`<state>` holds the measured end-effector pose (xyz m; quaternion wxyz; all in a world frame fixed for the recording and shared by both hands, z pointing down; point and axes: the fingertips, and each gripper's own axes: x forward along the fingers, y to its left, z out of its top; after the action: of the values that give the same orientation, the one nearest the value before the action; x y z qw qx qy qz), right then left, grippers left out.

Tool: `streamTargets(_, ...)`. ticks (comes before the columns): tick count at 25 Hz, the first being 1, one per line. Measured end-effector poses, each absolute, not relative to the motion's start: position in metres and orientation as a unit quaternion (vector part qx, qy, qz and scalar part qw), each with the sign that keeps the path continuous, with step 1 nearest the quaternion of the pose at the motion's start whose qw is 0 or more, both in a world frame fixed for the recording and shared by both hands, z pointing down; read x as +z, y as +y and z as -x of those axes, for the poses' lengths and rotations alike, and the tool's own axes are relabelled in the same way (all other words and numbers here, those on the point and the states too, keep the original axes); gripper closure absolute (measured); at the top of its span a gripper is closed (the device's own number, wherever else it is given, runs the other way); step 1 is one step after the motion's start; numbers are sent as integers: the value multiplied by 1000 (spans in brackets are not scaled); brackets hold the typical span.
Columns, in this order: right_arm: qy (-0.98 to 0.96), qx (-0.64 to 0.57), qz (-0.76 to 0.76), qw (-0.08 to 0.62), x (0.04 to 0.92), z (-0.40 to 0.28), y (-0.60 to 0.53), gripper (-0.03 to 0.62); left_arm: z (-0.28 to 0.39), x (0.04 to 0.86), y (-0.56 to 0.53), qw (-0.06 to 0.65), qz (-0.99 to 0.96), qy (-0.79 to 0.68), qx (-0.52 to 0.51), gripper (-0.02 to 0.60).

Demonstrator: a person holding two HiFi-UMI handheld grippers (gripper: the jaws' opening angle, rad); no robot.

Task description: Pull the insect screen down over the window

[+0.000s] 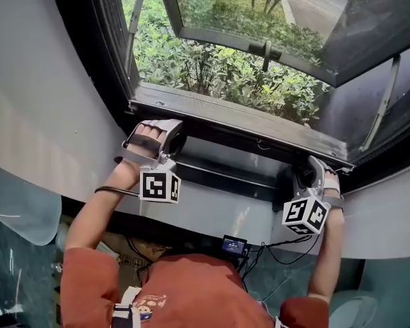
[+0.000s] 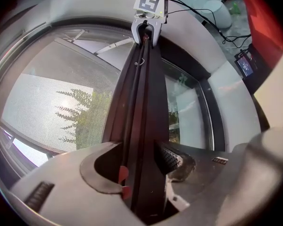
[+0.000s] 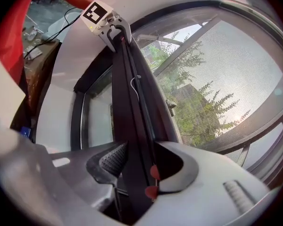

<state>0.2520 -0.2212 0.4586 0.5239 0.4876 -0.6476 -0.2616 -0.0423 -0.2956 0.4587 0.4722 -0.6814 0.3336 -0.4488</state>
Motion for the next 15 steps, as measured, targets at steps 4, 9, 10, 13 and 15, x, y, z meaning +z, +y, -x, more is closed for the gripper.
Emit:
streamTargets(4,-646,-259,-490,525,462,-252,-220,407,42,462,-295,472,681,331,-451,376)
streamTargets(9,-644,-265,-499,515,460,-253,-224,407,41,461,-299,472,682,334,-448,376)
streamTargets(10,-645,-265,-501,513,459,-253,-226,413,41,461,-300,473,681,334,-449,376)
streamTargets(13,-651,-263,-508,499,457,-251,-228,422,43,460,-301,471,680,336,-451,376)
streamTargets(15,-651,-266,-515,490,457,-251,-229,422,43,460,-302,472,680,336,-450,376)
